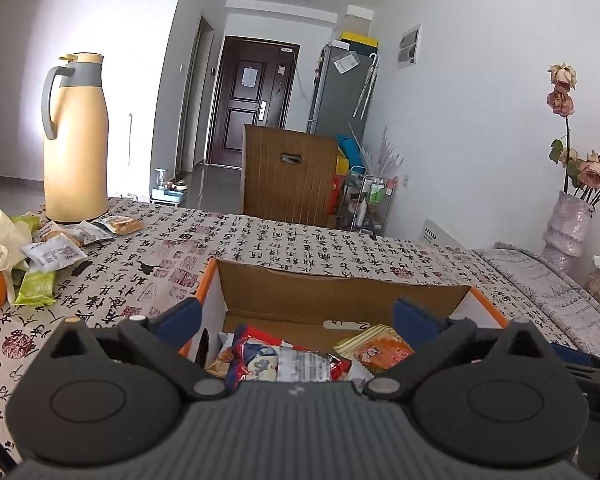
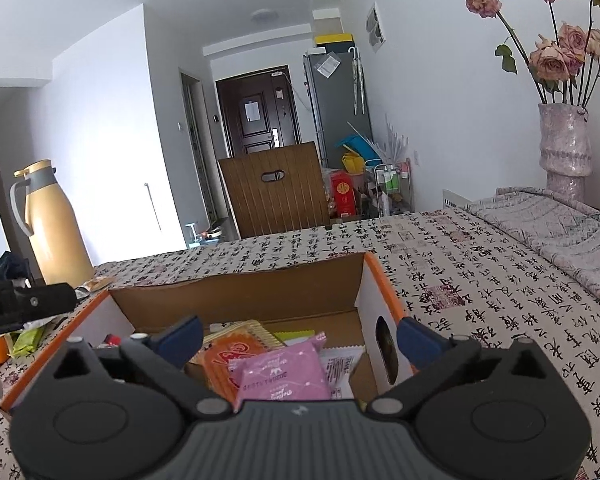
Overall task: Organize snacks
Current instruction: 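Open both grippers over the box to drop both snacks inside, then move both tools back over the loose snacks beside the box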
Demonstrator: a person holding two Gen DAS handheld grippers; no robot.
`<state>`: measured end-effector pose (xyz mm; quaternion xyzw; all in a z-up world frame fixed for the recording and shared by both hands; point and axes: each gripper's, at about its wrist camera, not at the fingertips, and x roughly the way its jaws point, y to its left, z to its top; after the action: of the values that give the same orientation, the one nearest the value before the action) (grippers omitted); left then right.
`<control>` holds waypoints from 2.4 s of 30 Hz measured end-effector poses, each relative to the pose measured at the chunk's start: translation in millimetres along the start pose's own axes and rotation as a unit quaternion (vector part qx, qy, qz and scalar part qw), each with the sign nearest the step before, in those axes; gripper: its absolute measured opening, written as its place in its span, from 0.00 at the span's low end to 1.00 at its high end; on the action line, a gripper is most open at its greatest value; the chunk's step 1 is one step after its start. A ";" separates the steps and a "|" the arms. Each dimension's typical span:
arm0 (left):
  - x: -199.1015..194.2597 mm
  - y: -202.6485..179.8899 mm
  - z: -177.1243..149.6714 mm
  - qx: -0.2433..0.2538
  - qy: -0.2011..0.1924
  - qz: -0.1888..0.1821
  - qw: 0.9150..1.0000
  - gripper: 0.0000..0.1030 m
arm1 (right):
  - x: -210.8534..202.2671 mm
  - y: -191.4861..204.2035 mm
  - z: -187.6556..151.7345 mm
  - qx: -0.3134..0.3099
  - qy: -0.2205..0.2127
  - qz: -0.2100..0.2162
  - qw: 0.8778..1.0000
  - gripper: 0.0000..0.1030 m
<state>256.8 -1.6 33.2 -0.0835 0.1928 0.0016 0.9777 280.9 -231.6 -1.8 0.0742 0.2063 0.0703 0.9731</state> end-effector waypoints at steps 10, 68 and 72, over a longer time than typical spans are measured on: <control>-12.9 -7.4 7.4 -0.001 -0.008 -0.003 1.000 1.00 | 1.9 -0.9 4.5 0.002 0.010 -0.005 1.000 1.00; -147.7 43.6 -82.7 -0.008 0.049 -0.004 0.999 1.00 | -107.8 49.5 -101.6 -0.120 0.109 -0.009 0.987 1.00; -147.9 48.7 -81.8 -0.016 0.049 -0.001 0.999 1.00 | -103.1 59.4 -103.2 -0.132 0.112 -0.008 0.985 1.00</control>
<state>87.4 37.4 6.5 -0.0988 0.2399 -0.0005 0.9657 138.7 -178.8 -44.5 -0.0651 0.3031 0.0966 0.9458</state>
